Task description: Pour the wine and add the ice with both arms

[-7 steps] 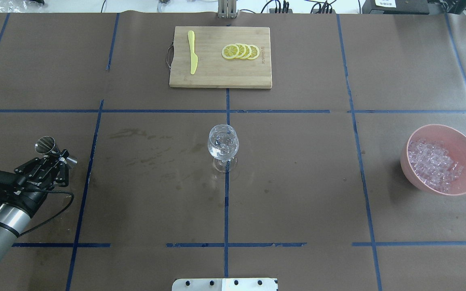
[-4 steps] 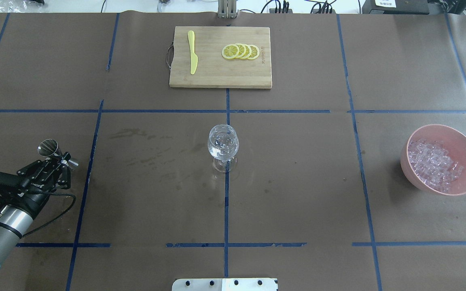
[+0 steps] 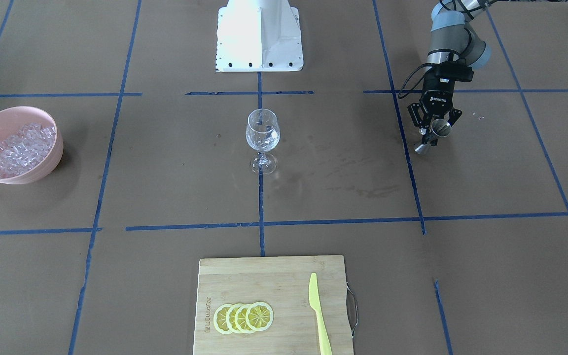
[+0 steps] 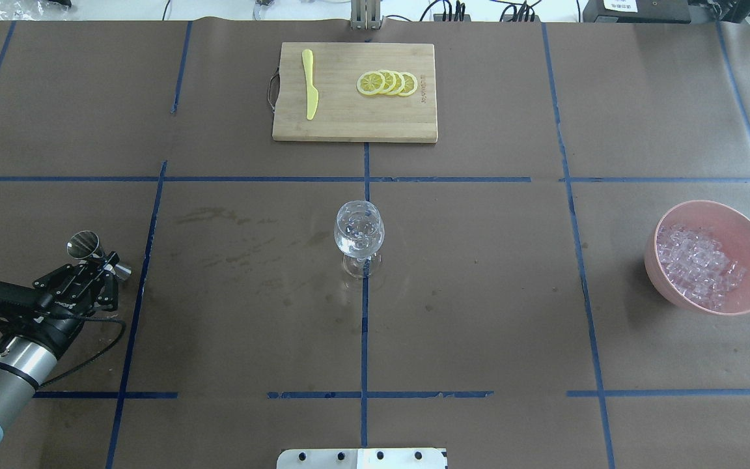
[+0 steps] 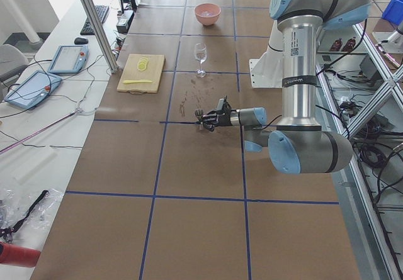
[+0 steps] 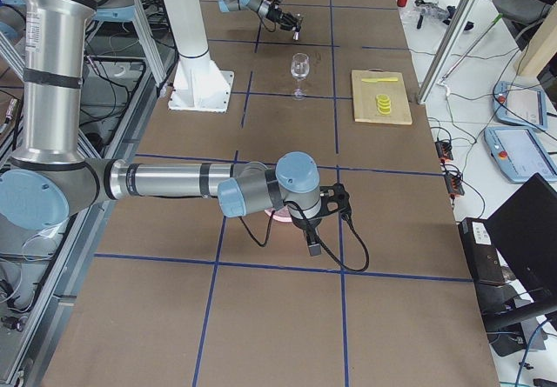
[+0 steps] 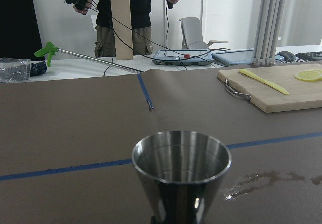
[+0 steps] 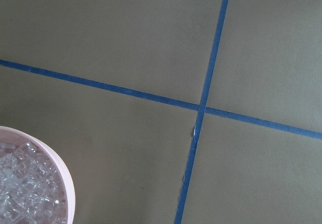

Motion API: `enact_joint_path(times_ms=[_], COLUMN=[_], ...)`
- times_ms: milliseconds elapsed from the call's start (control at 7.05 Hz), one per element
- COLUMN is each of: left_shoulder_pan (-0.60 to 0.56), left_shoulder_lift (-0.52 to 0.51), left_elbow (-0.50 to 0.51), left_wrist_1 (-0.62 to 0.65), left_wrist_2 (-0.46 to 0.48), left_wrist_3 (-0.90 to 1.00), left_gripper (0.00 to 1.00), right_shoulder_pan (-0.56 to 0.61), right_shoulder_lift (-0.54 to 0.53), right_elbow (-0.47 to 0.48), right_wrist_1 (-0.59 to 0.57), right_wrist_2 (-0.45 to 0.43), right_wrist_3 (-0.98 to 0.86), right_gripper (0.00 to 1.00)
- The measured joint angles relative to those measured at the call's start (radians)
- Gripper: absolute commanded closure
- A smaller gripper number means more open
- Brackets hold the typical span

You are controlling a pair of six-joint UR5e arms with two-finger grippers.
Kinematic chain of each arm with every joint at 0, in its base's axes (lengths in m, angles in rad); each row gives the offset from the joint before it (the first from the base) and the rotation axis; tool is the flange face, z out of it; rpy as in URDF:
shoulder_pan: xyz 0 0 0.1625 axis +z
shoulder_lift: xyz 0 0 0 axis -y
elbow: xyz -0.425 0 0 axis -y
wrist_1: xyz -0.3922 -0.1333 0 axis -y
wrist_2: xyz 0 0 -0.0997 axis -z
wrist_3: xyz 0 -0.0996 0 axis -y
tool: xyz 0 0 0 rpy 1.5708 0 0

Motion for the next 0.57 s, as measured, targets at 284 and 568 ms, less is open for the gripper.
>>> enact_joint_path(times_ms=[284, 568], left_shoulder_pan=[0.016, 0.023], left_shoulder_lift=[-0.001, -0.001], left_elbow=[0.006, 0.009], left_wrist_1=[-0.003, -0.004], left_wrist_2=[0.001, 0.001], left_wrist_3=[-0.002, -0.002], left_gripper=[1.0, 0.99], right_shoulder_pan=[0.0, 0.0], right_shoulder_lift=[0.0, 0.0], right_elbow=[0.0, 0.0], right_wrist_1=[0.0, 0.0], right_wrist_2=[-0.001, 0.0], right_wrist_3=[0.0, 0.0], right_gripper=[0.0, 0.0])
